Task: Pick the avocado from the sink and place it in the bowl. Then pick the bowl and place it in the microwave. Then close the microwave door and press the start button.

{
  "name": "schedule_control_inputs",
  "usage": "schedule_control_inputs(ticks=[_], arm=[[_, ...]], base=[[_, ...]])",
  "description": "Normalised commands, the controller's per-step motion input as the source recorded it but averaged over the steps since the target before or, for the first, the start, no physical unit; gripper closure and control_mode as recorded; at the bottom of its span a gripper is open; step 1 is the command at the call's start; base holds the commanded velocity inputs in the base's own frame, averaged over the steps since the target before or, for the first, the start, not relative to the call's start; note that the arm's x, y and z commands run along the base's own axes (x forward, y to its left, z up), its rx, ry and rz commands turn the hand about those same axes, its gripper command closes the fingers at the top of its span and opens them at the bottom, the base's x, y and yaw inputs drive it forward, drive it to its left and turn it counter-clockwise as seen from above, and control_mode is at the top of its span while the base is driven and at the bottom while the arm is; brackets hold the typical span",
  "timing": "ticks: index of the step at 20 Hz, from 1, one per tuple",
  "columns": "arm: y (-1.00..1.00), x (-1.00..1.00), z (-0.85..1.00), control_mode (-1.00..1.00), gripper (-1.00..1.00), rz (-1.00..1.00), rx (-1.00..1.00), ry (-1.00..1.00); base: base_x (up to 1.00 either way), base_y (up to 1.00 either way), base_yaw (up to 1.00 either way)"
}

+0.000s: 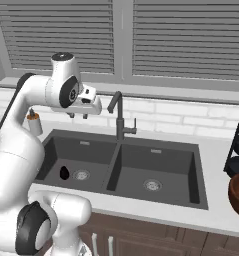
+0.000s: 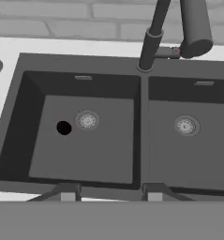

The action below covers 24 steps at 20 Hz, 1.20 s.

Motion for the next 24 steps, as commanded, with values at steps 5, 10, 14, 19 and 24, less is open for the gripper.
schedule_control_inputs(ticks=[5, 10, 14, 19, 24], arm=[[0.00, -0.48, -0.12, -1.00, -1.00, 0.00, 0.00, -0.02], [0.45, -0.84, -0.63, -1.00, -1.00, 0.00, 0.00, 0.00], [0.41, 0.22, -0.88, -1.00, -1.00, 0.00, 0.05, 0.02], [0.00, 0.55, -0.62, -1.00, -1.00, 0.05, 0.06, 0.10], [0.08, 0.43, -0.31, -1.00, -1.00, 0.14, 0.01, 0.18]], base=[[0.00, 0.00, 0.00], [0.00, 0.00, 0.00], [0.00, 0.00, 0.00], [0.00, 0.00, 0.00], [0.00, 0.00, 0.00]])
